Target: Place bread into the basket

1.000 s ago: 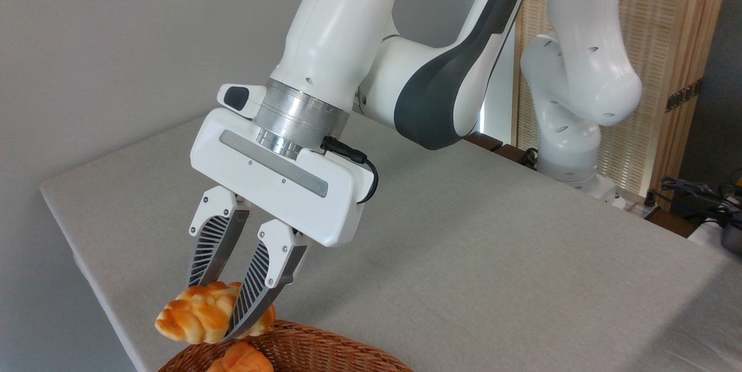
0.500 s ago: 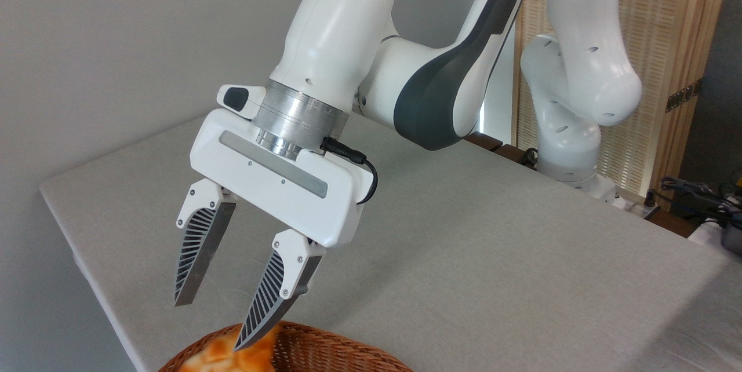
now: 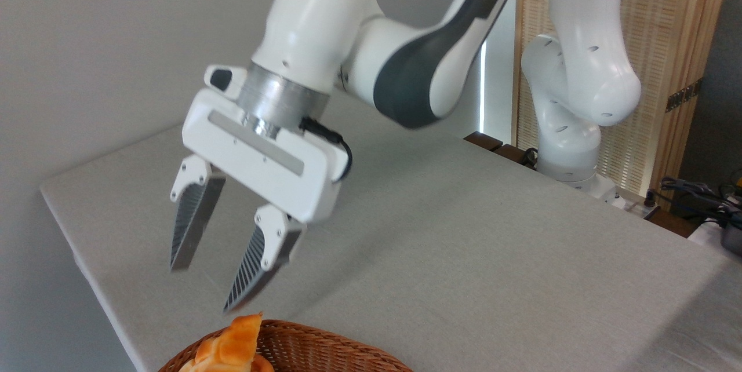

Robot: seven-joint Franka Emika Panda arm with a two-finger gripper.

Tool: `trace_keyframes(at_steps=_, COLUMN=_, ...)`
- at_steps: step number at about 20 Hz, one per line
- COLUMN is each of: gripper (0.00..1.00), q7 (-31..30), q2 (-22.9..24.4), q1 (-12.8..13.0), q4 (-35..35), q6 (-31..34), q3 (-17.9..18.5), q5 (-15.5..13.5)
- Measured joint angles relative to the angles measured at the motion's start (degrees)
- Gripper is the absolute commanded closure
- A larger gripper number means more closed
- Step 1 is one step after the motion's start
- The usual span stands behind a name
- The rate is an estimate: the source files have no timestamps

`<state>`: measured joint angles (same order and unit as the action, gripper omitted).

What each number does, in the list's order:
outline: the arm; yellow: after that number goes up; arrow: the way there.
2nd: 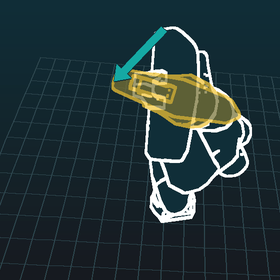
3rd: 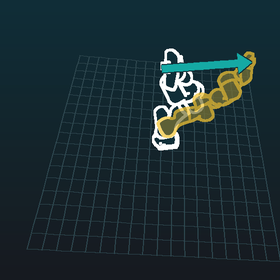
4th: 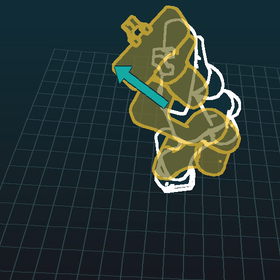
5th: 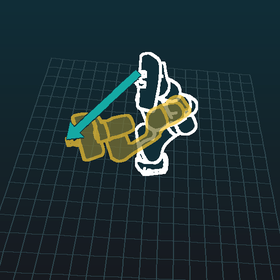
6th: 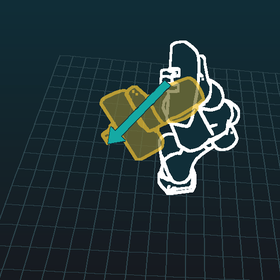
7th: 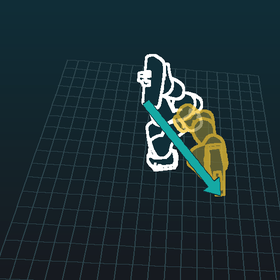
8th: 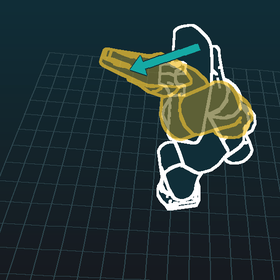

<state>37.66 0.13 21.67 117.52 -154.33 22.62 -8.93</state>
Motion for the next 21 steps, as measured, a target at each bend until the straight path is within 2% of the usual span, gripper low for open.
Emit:
trace_keyframes(at_steps=3, gripper=0.0, q7=0.01, q2=4.89, q1=0.14, q4=-0.59, q6=10.58, q3=-1.82, q5=0.41)
trace_keyframes(at_steps=6, gripper=0.0, q7=0.06, q2=9.08, q1=0.21, q4=-2.15, q6=22.63, q3=-3.36, q5=3.82)
trace_keyframes(at_steps=8, gripper=0.0, q7=0.05, q2=10.55, q1=0.25, q4=-4.58, q6=30.65, q3=-4.73, q5=5.08)
trace_keyframes(at_steps=11, gripper=0.0, q7=-0.66, q2=10.65, q1=0.31, q4=-6.68, q6=38.76, q3=-6.5, q5=6.54)
trace_keyframes(at_steps=15, gripper=0.0, q7=-3.49, q2=10.3, q1=0.3, q4=-6.91, q6=42.59, q3=-6.54, q5=9.17)
trace_keyframes(at_steps=21, gripper=0.0, q7=-5.72, q2=10.29, q1=0.22, q4=-7.21, q6=44.54, q3=-6.13, q5=8.57)
